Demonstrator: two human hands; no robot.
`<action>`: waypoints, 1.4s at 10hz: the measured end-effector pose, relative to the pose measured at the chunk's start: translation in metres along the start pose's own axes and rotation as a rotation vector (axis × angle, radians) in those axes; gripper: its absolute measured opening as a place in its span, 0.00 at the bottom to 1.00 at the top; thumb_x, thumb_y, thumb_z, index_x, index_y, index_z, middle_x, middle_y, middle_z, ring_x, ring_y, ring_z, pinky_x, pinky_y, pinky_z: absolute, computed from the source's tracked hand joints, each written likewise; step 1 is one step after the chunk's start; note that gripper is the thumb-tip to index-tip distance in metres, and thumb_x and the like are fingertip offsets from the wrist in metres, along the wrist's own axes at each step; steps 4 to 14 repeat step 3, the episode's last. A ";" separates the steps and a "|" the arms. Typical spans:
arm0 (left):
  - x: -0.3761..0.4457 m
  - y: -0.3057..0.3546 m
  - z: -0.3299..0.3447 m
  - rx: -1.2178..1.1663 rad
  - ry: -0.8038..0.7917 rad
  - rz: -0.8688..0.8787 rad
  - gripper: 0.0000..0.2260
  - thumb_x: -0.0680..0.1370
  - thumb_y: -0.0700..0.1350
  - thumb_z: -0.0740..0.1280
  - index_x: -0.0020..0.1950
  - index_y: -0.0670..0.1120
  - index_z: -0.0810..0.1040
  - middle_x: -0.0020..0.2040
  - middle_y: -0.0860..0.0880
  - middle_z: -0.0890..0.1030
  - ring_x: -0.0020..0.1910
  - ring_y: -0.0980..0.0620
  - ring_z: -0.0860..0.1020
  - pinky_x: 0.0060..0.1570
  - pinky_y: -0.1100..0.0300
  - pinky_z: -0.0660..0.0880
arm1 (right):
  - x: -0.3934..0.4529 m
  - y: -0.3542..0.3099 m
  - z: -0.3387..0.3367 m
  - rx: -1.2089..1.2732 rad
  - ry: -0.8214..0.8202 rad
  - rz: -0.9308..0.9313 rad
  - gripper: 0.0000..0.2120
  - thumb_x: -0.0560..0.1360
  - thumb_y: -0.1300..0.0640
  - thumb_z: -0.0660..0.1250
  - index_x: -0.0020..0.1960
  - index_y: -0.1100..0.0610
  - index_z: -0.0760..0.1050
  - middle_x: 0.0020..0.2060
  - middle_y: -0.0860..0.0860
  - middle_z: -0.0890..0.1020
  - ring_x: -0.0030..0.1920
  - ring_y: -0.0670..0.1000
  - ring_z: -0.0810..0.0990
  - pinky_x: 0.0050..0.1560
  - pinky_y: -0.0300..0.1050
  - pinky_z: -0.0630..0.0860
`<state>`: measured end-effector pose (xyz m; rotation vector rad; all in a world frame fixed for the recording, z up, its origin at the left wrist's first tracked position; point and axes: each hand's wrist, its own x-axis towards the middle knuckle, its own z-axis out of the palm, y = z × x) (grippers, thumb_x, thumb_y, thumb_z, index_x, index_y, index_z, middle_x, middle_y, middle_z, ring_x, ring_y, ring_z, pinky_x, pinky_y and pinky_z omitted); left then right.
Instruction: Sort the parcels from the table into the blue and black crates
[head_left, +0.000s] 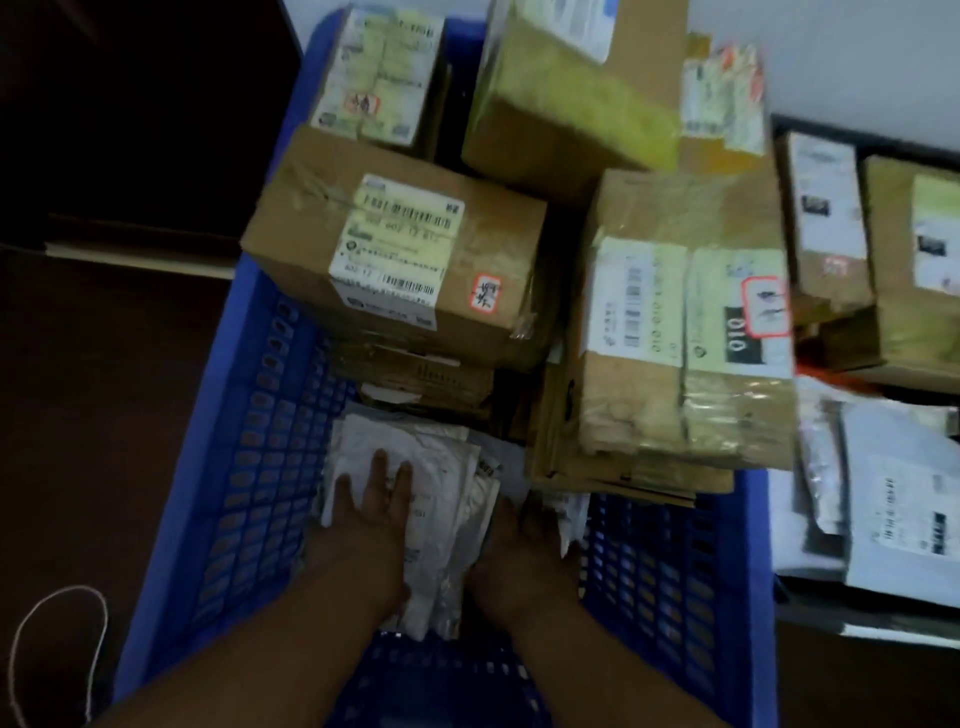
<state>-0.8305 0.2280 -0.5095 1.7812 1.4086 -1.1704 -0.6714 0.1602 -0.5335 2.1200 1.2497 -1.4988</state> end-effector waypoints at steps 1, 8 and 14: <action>-0.032 0.003 -0.016 -0.026 0.108 0.057 0.54 0.73 0.64 0.68 0.66 0.53 0.20 0.71 0.53 0.23 0.78 0.41 0.39 0.73 0.37 0.54 | -0.025 -0.008 -0.018 -0.156 0.006 -0.078 0.36 0.80 0.40 0.56 0.81 0.48 0.42 0.79 0.52 0.50 0.79 0.56 0.50 0.77 0.60 0.47; -0.084 0.013 -0.057 -0.339 0.425 0.097 0.36 0.81 0.60 0.58 0.80 0.52 0.40 0.80 0.47 0.45 0.76 0.44 0.53 0.73 0.47 0.60 | -0.090 -0.047 -0.077 -0.150 0.097 -0.368 0.16 0.82 0.53 0.59 0.66 0.58 0.74 0.64 0.57 0.76 0.62 0.55 0.75 0.61 0.45 0.73; -0.084 0.013 -0.057 -0.339 0.425 0.097 0.36 0.81 0.60 0.58 0.80 0.52 0.40 0.80 0.47 0.45 0.76 0.44 0.53 0.73 0.47 0.60 | -0.090 -0.047 -0.077 -0.150 0.097 -0.368 0.16 0.82 0.53 0.59 0.66 0.58 0.74 0.64 0.57 0.76 0.62 0.55 0.75 0.61 0.45 0.73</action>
